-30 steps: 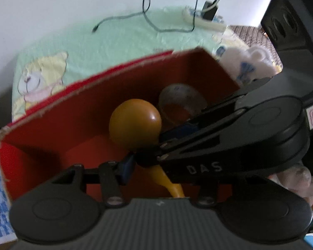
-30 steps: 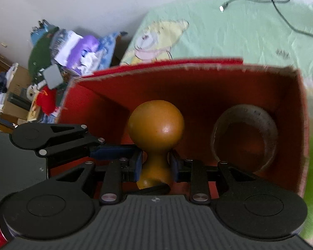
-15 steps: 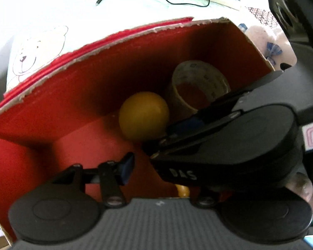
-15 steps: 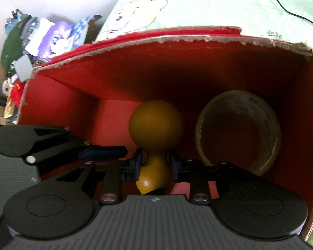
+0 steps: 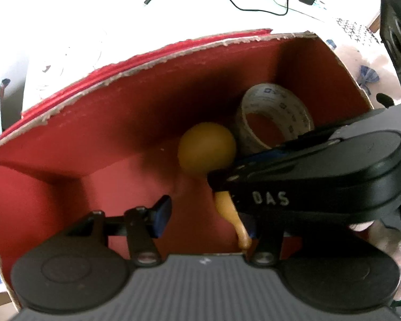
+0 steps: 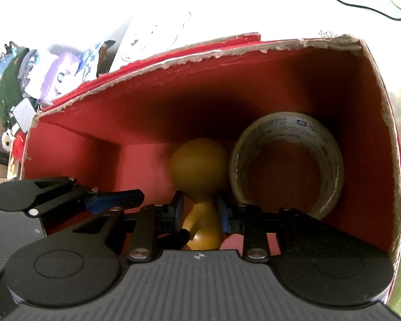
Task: Organize objects
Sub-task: 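Release the gourd toy beside the tape roll and withdraw the right gripper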
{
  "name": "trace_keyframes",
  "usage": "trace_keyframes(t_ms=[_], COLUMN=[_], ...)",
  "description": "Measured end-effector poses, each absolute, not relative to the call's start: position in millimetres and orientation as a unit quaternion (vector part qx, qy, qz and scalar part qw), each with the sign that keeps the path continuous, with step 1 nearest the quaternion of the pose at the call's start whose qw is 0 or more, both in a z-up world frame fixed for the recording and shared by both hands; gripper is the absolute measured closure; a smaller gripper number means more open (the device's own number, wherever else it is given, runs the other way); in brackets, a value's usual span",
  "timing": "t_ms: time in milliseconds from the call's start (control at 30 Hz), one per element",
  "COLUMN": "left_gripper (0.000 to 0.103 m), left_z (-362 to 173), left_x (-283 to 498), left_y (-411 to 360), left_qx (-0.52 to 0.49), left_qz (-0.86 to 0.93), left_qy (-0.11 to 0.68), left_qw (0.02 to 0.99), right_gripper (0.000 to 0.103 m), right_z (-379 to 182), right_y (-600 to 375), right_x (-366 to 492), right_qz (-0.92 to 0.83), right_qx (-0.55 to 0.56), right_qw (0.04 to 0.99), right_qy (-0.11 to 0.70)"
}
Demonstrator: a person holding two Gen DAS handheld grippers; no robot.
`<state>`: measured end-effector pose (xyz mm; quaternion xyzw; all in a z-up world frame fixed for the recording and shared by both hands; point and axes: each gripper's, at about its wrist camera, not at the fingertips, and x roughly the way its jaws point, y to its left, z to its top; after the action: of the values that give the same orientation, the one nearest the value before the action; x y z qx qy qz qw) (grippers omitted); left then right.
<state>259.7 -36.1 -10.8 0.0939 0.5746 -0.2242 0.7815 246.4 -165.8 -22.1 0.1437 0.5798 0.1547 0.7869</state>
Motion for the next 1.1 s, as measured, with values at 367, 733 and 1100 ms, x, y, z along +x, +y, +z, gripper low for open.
trace_keyframes(t_ms=[367, 733, 1100], left_gripper=[0.045, 0.045, 0.045], left_z=[-7.3, -7.7, -6.1], left_x=[251.2, 252.2, 249.7], left_y=[-41.8, -43.7, -44.1], left_qx=[0.133, 0.151, 0.155], left_qz=[-0.194, -0.167, -0.148], left_qy=[0.548, 0.542, 0.531], left_qw=[0.803, 0.810, 0.820], right_gripper=[0.073, 0.073, 0.073], right_z=[-17.8, -14.1, -7.5], right_y=[-163.8, -165.4, -164.4], right_x=[243.9, 241.4, 238.5], right_qz=[0.159, 0.162, 0.165], right_qx=[0.143, 0.148, 0.149], right_qw=[0.800, 0.817, 0.828], right_qy=[0.561, 0.533, 0.515])
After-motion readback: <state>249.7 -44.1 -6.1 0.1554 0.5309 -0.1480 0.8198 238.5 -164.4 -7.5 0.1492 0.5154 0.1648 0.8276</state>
